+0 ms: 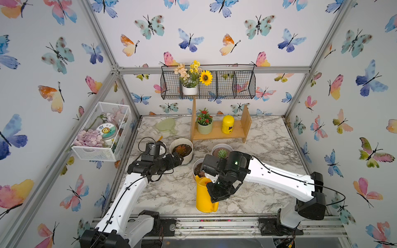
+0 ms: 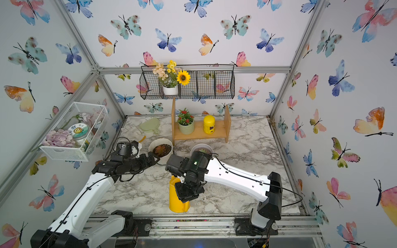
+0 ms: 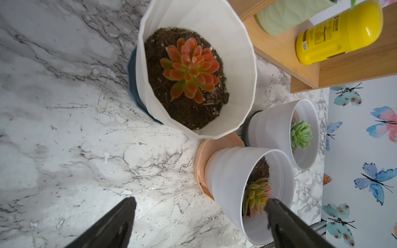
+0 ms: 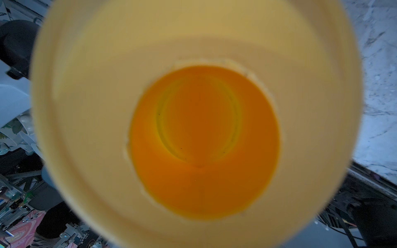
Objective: Water the succulent around the soil edge
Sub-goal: Water the soil of the potted plant with water.
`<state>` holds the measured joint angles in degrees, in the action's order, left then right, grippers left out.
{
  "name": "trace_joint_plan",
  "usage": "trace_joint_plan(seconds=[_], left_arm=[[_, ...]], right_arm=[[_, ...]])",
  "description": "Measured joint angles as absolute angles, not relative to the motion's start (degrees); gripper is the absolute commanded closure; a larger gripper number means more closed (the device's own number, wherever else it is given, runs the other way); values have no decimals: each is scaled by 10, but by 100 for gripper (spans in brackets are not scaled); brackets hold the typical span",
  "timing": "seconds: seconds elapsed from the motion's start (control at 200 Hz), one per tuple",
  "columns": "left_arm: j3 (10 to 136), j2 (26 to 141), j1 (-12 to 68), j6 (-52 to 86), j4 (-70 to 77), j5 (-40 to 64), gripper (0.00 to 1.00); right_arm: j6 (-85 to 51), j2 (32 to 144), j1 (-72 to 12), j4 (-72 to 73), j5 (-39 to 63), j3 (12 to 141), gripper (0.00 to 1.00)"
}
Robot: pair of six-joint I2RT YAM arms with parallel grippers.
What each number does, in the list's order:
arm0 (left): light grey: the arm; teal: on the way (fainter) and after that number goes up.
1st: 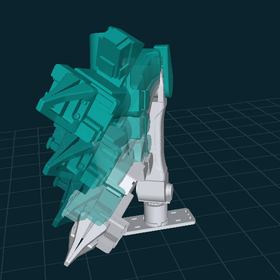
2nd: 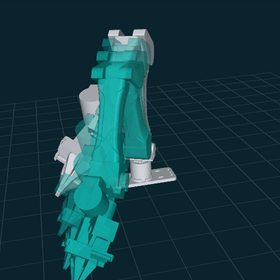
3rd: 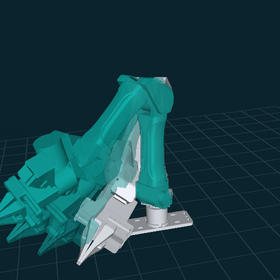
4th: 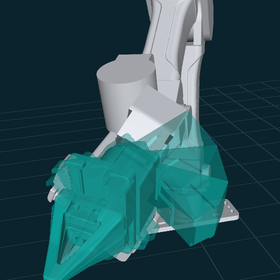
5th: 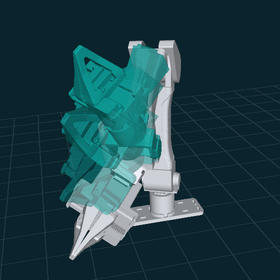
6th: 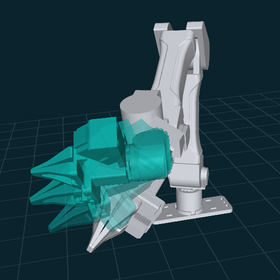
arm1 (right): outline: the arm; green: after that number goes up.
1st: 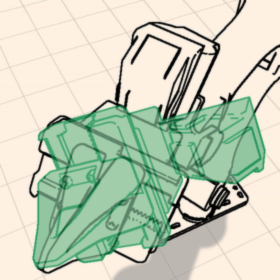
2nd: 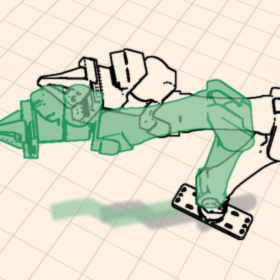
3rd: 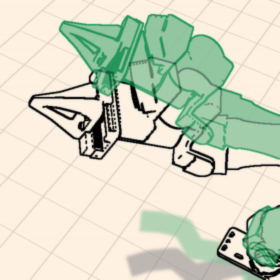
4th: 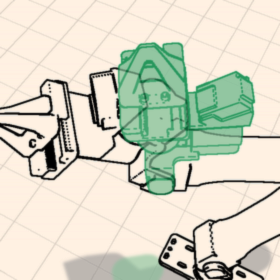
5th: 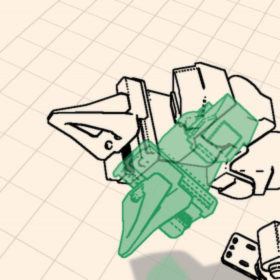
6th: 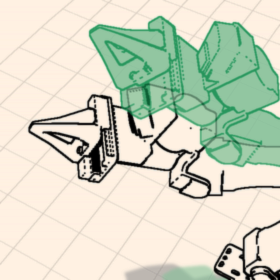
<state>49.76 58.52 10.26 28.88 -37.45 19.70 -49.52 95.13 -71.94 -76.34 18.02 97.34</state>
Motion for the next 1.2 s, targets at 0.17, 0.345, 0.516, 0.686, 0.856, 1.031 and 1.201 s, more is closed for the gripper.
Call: trace_joint_plan(seconds=[0.17, 0.345, 0.516, 0.686, 0.856, 1.031, 1.201], left_arm=[[525, 577, 103, 275, -377, 201, 2], [528, 545, 103, 268, -384, 231, 2], [535, 522, 103, 268, -392, 272, 1], [561, 537, 103, 268, -402, 285, 1], [635, 611, 103, 255, -439, 276, 1], [679, 667, 103, 244, -456, 272, 2], [685, 670, 103, 244, -461, 281, 1]], right_arm=[[-501, 951, -709, -746, 186, 973, 98], [-504, 950, -695, -723, 195, 972, 99], [-504, 949, -673, -702, 207, 972, 99], [-504, 948, -647, -685, 219, 972, 99], [-505, 934, -622, -668, 234, 966, 99], [-506, 911, -601, -645, 252, 947, 99], [-505, 910, -588, -637, 265, 929, 99]])
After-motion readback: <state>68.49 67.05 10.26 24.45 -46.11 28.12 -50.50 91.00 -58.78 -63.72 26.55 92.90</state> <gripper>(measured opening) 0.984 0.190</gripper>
